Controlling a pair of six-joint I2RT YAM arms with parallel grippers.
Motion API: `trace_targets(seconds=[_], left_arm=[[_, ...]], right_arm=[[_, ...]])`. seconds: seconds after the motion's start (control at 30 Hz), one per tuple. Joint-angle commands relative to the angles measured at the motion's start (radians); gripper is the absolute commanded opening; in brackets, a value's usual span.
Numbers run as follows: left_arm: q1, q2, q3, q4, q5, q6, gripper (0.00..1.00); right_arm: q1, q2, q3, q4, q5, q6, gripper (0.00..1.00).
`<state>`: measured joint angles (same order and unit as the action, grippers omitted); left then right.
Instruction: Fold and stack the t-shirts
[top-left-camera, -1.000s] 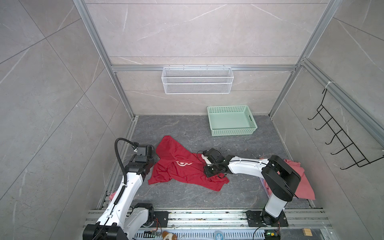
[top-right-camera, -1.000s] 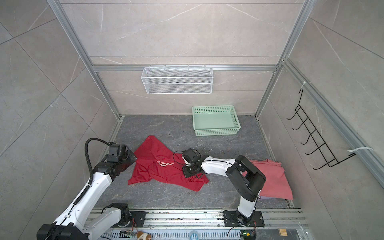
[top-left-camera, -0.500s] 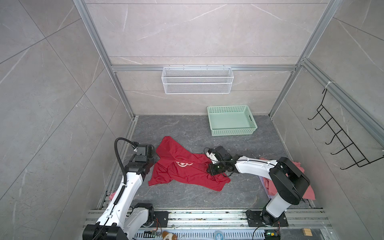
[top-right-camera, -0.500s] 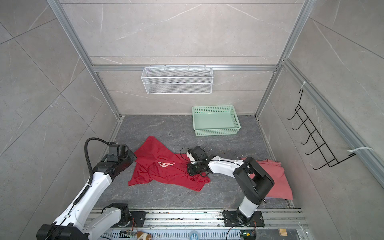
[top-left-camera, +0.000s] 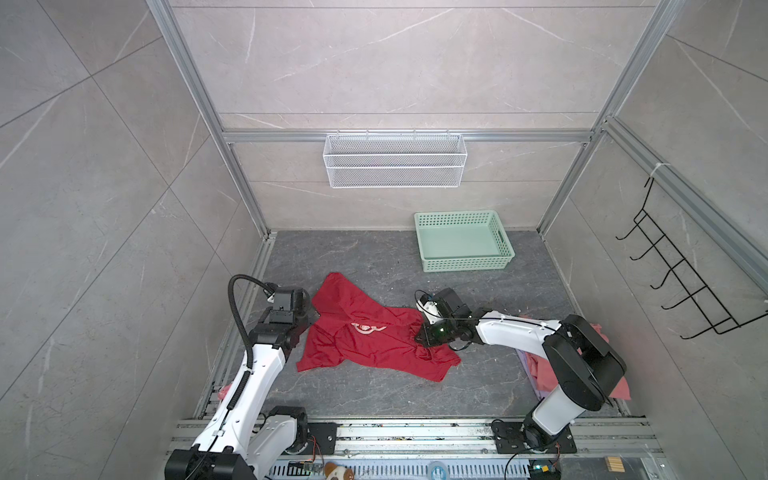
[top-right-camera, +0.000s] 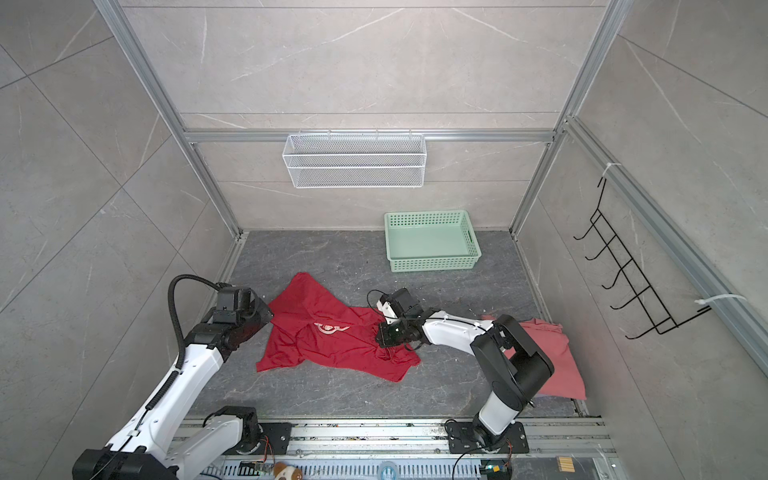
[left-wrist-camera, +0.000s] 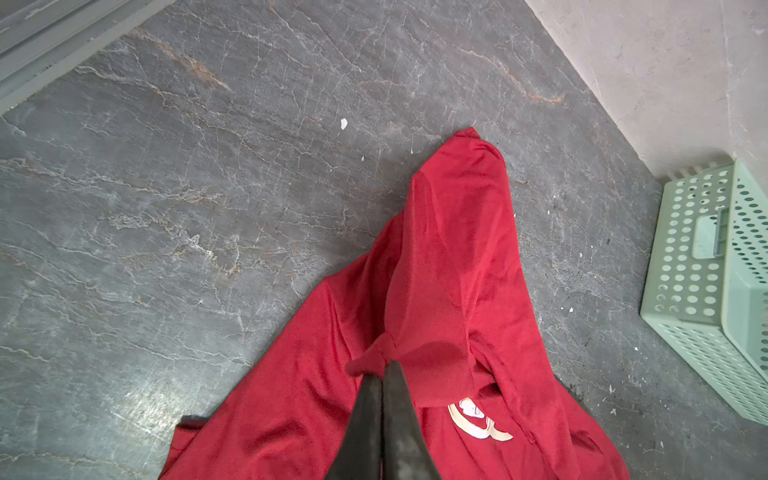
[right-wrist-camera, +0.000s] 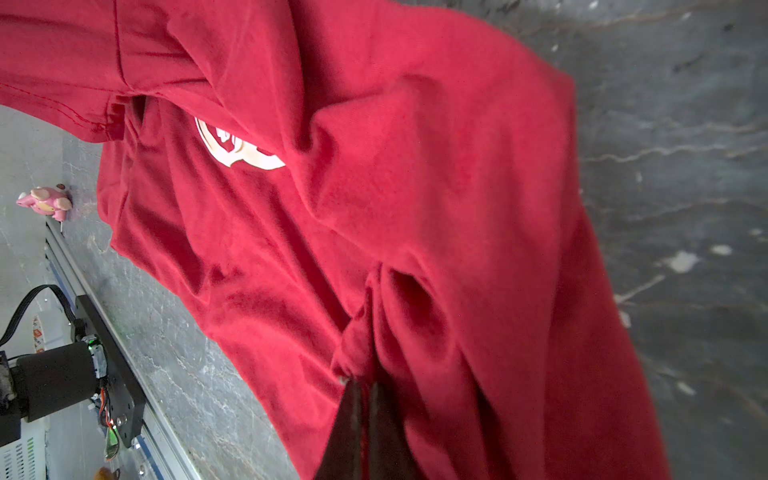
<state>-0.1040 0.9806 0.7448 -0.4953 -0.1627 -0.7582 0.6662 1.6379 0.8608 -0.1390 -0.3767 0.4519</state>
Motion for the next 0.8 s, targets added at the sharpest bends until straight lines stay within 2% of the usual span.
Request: trace_targets(seconds=[0.0,0.27,0.43,0.57,0.77], left_arm=[[0.004,-0.027,0.067,-0.009,0.003,0.035,0.0],[0.005,-0.106,0.281,-0.041,-0.047,0.125,0.0],[0.006,-0.188,0.46,-0.045,-0.136,0.221,0.0],[0.004,-0.252,0.576,-0.027,-0.18,0.296,0.0],[0.004,-0.303,0.642,-0.052,-0.174,0.31,0.0]], right_arm=[[-0.004,-0.132,0.034,-0.075,0.086,-0.025,0.0],[-0.011,-0.409,0.208,-0.289,0.355,-0.132,0.0],[-0.012,-0.509,0.321,-0.338,0.425,-0.212,0.0],[-0.011,-0.552,0.422,-0.378,0.412,-0.268,0.0],[-0.011,-0.567,0.519,-0.494,0.262,-0.301,0.0]])
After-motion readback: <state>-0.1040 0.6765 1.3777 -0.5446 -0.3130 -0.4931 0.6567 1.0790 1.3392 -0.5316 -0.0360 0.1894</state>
